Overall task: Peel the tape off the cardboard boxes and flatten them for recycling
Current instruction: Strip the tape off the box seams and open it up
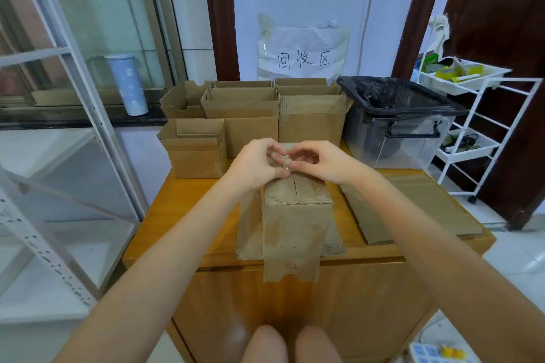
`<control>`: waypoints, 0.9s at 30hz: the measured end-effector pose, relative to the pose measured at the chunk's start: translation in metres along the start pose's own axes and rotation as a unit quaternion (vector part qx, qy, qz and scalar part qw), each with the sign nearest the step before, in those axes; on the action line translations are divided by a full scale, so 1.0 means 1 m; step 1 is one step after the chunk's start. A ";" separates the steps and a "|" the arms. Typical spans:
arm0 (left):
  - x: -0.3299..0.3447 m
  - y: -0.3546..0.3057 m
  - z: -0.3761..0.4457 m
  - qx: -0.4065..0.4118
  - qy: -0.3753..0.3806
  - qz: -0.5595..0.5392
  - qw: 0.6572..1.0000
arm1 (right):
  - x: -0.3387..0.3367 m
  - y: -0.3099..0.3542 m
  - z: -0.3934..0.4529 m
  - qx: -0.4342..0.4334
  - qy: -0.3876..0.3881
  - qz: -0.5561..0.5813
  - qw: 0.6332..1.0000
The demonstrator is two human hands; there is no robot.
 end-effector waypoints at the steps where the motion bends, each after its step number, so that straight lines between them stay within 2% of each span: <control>1: 0.000 0.000 0.000 0.000 -0.012 0.002 1.000 | 0.002 0.001 0.001 -0.007 0.000 -0.027 1.000; 5: 0.001 -0.001 -0.001 -0.001 -0.071 -0.009 0.997 | 0.008 0.009 0.005 0.020 -0.038 -0.054 0.998; 8: 0.003 -0.005 -0.008 -0.020 -0.116 0.067 0.991 | 0.014 0.015 0.008 0.044 -0.067 -0.085 0.993; 10: 0.005 -0.009 -0.017 -0.040 -0.090 0.130 0.987 | 0.018 0.017 0.010 0.054 -0.085 -0.074 0.992; 12: 0.008 -0.007 -0.029 -0.022 -0.051 0.236 0.970 | 0.017 0.019 0.010 0.068 -0.102 -0.046 0.991; 14: 0.008 -0.002 -0.035 0.003 -0.024 0.286 0.958 | 0.013 0.020 0.008 0.080 -0.104 0.007 0.991; 16: 0.002 0.001 -0.036 0.007 0.006 0.284 0.959 | 0.011 0.020 0.004 0.064 -0.094 0.022 0.993; 18: -0.007 0.002 -0.034 0.004 0.045 0.270 0.962 | 0.010 0.019 0.000 0.046 -0.098 -0.015 0.994; 24: -0.036 0.019 -0.025 -0.026 0.118 0.193 0.974 | -0.013 0.001 -0.005 0.082 -0.174 0.001 0.981; 27: -0.040 0.022 -0.024 -0.016 0.144 0.155 0.977 | -0.015 -0.004 -0.009 0.083 -0.146 -0.015 0.986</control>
Point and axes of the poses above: each hand's wrist, its own z-axis towards the middle knuckle, its own x-axis out of the palm, y = z × x, the point moved 1 cm from there along z, towards the middle knuckle, and after that the axes turned 9 degrees about -z, right-handed, at the moved point
